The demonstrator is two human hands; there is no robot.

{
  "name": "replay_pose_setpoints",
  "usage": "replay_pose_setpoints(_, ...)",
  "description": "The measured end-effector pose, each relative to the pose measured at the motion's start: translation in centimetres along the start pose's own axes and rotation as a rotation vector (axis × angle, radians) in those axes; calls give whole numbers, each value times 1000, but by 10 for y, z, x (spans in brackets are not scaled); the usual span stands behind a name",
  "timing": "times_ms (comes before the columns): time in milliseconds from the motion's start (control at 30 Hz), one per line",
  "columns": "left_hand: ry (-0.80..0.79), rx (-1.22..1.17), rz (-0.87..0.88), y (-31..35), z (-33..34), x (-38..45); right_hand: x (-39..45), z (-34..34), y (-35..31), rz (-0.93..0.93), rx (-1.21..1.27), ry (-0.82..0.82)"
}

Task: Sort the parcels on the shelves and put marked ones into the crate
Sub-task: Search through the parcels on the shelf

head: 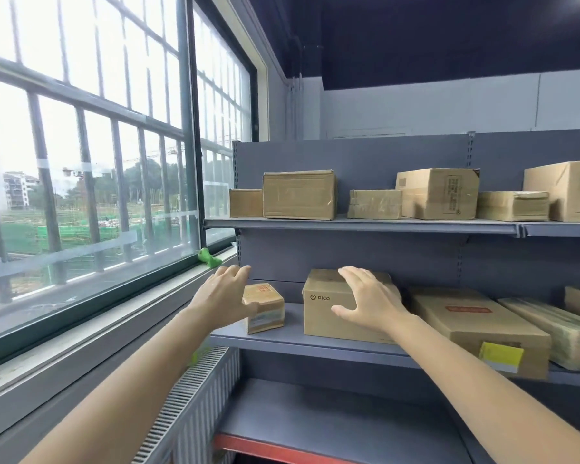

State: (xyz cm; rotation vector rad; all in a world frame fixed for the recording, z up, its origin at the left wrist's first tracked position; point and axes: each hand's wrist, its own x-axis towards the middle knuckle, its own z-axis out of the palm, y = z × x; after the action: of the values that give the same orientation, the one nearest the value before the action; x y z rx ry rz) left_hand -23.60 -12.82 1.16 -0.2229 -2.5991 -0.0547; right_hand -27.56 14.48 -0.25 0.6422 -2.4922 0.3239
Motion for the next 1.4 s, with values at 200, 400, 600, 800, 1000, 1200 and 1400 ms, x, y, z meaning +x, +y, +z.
replay_pose_setpoints(200,45,9,-16,-25,18,55,75,17,4,-101,43,64)
replay_pose_setpoints(400,102,27,-60,-48,26,108,148,30,12,-174,65,105)
replay_pose_setpoints(600,166,32,-98,-87,29,148,208,45,13,-222,75,128)
replay_pose_setpoints(800,205,34,-113,-144,39,183,260,71,1,-238,84,150)
replay_pose_setpoints(1000,264,27,-91,-214,52,235,322,100,-29,-235,63,201)
replay_pose_setpoints(1200,263,-54,-25,-279,64,302,389,125,-69,-205,40,227)
replay_pose_setpoints(1400,271,-177,35,-296,68,368,445,146,-93,-85,7,237)
